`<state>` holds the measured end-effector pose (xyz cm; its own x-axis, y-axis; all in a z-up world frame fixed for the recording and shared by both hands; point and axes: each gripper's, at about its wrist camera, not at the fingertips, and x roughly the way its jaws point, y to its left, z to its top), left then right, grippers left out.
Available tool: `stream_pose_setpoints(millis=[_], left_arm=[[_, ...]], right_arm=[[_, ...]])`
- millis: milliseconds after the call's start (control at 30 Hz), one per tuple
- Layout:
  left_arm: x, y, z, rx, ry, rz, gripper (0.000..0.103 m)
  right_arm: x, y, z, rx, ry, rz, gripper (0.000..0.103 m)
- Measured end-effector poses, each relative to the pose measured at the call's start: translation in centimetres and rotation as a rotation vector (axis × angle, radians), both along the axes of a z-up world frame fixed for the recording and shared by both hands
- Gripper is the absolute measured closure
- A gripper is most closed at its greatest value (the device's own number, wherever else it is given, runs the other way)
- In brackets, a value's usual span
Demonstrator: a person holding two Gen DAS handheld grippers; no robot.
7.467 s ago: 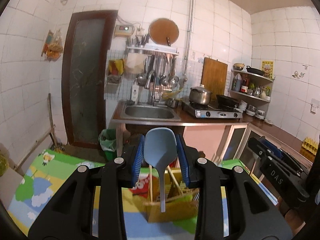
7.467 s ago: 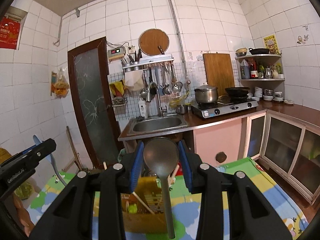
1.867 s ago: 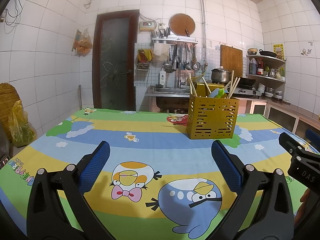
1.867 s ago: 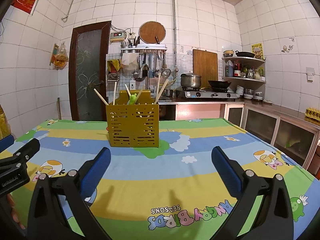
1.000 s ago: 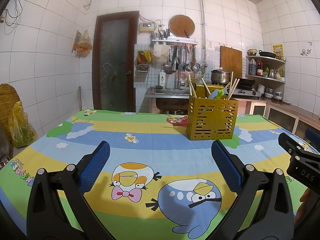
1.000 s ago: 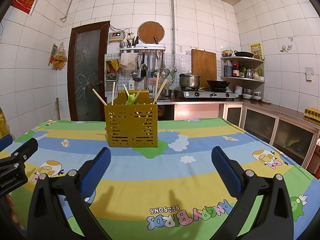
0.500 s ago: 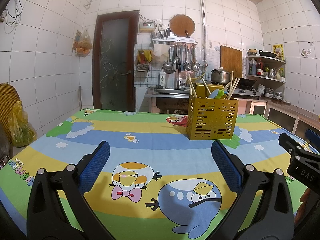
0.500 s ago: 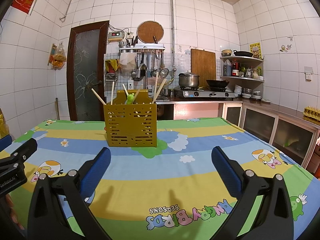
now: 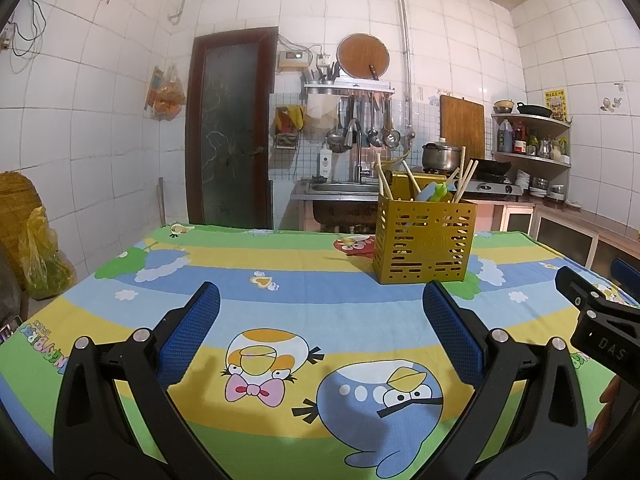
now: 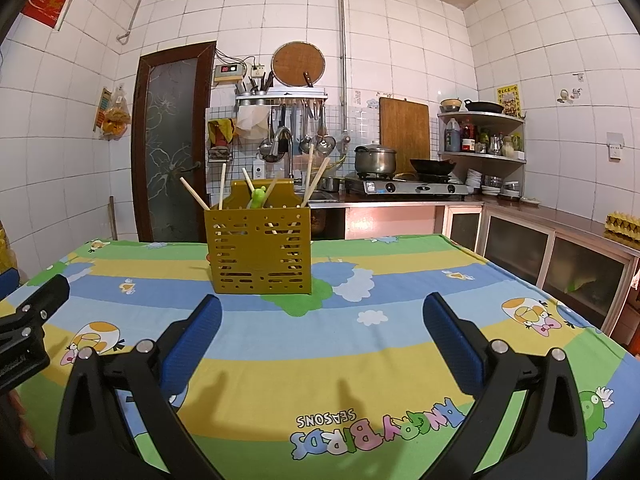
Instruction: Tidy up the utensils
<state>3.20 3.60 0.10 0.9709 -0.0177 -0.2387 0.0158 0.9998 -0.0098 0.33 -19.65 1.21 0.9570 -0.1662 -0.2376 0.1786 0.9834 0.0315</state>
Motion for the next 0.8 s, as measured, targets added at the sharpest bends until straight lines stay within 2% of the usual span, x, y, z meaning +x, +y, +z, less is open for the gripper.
stream_pose_setpoints(millis=[800], left_arm=[[-0.22,0.07,0.05,0.005,-0.016,-0.001,0.005]], right_arm=[[0.04,-0.06,0.02,-0.004,-0.001,-0.004,0.005]])
